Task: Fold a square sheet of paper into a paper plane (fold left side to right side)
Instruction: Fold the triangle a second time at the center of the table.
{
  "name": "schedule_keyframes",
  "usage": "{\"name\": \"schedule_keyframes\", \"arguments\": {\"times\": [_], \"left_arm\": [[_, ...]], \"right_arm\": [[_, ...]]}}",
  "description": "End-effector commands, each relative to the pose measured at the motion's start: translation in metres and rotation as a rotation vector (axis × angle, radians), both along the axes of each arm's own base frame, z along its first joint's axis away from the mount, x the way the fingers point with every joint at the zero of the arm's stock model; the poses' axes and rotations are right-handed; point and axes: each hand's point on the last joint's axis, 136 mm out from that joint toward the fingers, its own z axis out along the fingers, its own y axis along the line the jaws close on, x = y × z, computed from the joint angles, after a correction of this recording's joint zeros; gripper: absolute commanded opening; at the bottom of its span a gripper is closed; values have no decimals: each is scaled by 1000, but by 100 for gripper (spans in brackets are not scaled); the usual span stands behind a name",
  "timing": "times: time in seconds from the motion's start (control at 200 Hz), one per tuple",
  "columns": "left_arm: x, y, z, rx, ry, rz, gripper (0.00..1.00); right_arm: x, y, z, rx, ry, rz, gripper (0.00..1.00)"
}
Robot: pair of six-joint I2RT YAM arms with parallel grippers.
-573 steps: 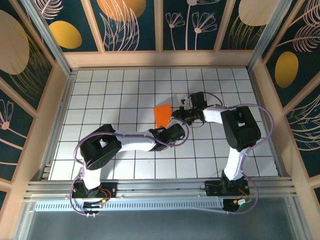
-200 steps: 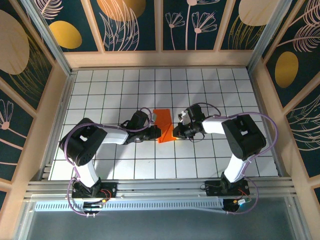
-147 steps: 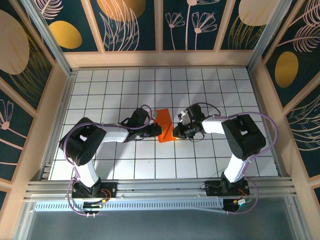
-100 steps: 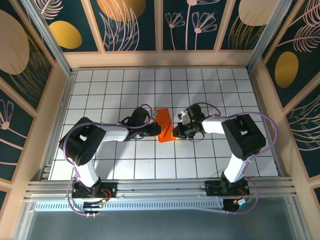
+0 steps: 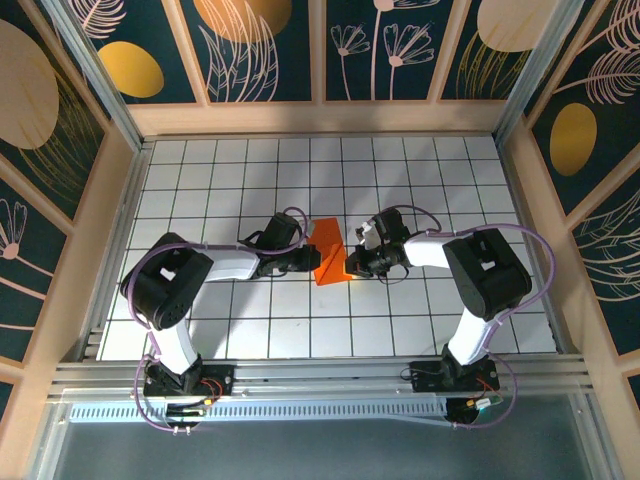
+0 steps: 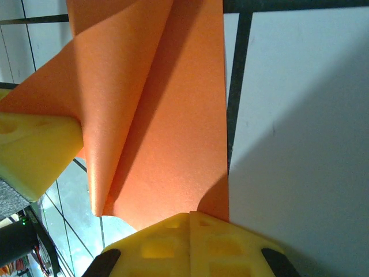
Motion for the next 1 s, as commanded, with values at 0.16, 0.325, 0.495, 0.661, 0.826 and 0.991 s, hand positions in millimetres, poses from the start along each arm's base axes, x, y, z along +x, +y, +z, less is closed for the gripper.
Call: {"name": "schedule_keyframes", "arguments": {"times": [0.16,0.325,0.495,0.661,0.826,0.991], "left_arm": [[9,5,-8,50,-8,6,0],[10,7,-10,66,-9,10,0],[10,8,-10,72,-11,11,0],[8,9,-14,74,-1,9,0],[5,10,-20,80,13,7,0],[3,12,-28,92,25,6,0]], "right_arm": [[-14,-9,-24,-93,57,7,0],[-13,-9,-24,-93,56,7,0],[-14,-10,-25,-95,58,7,0],[-14,-9,-25,-94,58,7,0],[-11,-7,-21,-85,51,7,0],[-4,1,-3,-34,20,9,0]]}}
